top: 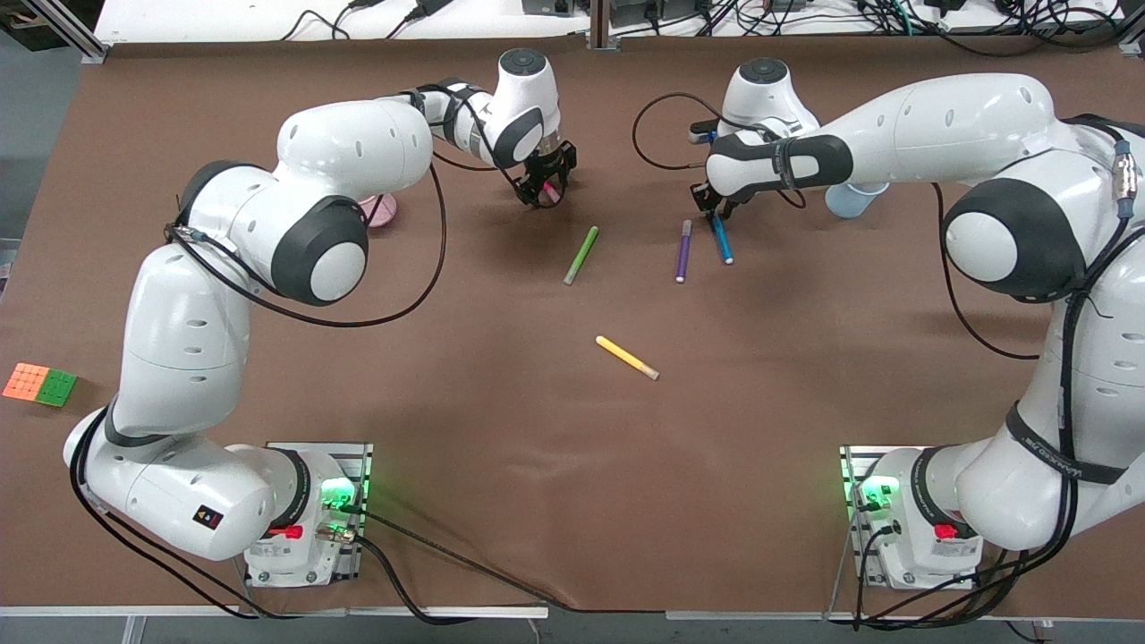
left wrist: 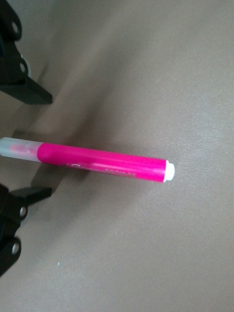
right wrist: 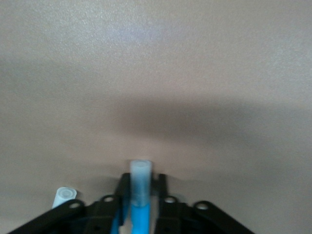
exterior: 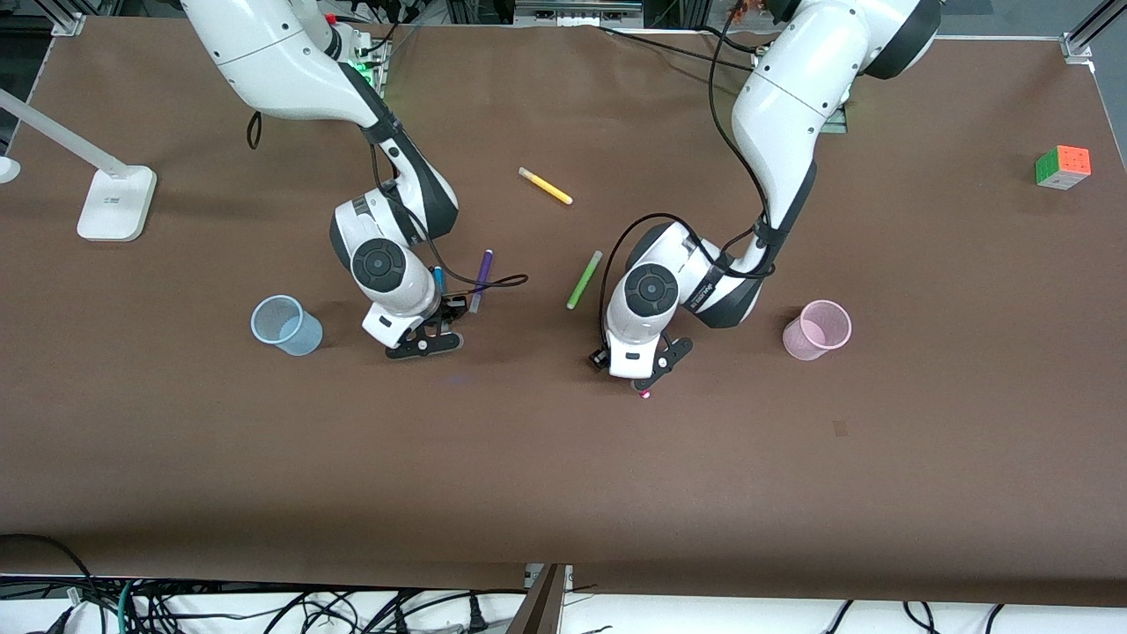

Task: Place pink and blue markers in matching cups
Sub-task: 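Grasp the pink marker with the left gripper while the right gripper grasps the blue, then carry the pink marker to the pink cup while the right gripper carries blue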

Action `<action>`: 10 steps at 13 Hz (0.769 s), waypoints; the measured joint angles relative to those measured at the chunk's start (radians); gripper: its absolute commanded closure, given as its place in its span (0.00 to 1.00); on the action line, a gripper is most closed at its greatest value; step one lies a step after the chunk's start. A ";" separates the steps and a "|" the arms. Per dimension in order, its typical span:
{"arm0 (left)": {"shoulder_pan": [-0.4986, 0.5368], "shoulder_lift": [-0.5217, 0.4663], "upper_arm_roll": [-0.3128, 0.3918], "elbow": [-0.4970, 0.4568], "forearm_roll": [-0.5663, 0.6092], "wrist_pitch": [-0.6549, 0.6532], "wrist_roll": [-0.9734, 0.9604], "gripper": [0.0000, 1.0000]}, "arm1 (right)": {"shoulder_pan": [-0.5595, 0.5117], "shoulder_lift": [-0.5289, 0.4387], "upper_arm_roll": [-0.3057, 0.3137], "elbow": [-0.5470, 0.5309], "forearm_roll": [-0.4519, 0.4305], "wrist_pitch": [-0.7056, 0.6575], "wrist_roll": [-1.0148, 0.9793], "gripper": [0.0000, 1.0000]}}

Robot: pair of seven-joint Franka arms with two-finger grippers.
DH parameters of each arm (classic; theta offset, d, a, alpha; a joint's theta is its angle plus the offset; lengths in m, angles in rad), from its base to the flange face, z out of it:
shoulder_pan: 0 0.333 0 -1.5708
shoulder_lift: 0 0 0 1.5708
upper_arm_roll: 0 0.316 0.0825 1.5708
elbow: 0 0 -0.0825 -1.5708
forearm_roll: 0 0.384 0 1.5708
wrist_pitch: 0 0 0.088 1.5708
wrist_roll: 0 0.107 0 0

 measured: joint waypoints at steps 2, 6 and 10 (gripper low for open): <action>-0.007 0.000 0.001 0.009 0.060 0.000 0.000 1.00 | 0.000 0.000 0.000 0.004 0.000 0.007 0.000 1.00; -0.019 -0.002 0.007 0.024 0.143 0.000 -0.001 1.00 | 0.000 -0.018 -0.007 0.036 -0.001 0.018 -0.034 1.00; 0.010 -0.081 0.017 0.063 0.143 -0.155 0.048 1.00 | -0.005 -0.088 -0.050 0.094 -0.001 -0.020 -0.197 1.00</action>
